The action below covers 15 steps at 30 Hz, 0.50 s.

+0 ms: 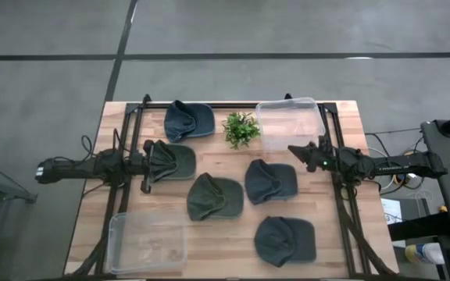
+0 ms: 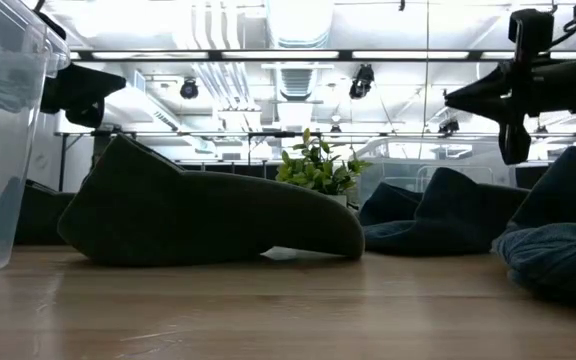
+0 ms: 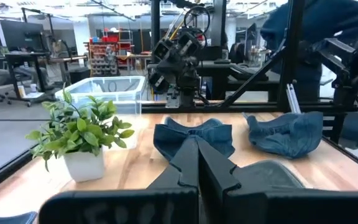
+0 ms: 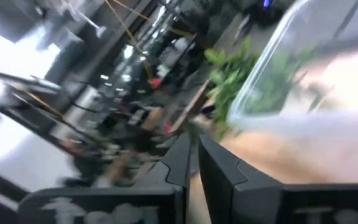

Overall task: Pick & Place hat
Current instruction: Put the middle blue cap into the top transparent bin

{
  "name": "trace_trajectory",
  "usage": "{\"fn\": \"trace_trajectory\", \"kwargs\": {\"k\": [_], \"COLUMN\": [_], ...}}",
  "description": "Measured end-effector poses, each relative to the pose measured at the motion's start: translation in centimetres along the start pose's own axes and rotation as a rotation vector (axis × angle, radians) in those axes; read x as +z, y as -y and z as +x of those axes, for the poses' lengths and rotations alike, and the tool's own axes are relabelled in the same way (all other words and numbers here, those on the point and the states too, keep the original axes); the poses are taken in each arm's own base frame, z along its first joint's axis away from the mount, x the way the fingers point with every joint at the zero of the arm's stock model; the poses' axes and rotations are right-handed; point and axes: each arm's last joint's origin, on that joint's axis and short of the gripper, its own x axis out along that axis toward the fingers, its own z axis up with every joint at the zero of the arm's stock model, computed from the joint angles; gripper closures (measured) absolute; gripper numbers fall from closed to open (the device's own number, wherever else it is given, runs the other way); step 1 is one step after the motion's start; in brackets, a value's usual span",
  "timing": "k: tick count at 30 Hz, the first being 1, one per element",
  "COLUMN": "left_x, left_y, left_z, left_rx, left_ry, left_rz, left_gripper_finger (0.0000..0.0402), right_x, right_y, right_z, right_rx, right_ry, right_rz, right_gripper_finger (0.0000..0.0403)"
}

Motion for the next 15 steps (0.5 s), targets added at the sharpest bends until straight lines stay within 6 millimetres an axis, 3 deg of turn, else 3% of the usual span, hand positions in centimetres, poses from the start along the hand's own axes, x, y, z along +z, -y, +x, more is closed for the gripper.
{"fn": "trace_trajectory", "kwargs": {"k": [8, 15], "left_x": [0.1, 0.1], "left_y": [0.0, 0.0], "left_z": [0.0, 0.0], "left_rx": [0.000, 0.000], "left_ry": [0.010, 0.011], "left_rz": [-0.160, -0.166], "left_gripper_finger": [0.0402, 0.0402], "right_x": [0.0, 0.3], "right_y": [-0.6, -1.5], "right_z": [0.0, -0.1], "right_rx": [0.100, 0.201], "right_ry": [-0.078, -0.157], "right_rz": [0.303, 0.461], "right_gripper_finger": [0.0374, 0.0374]}}
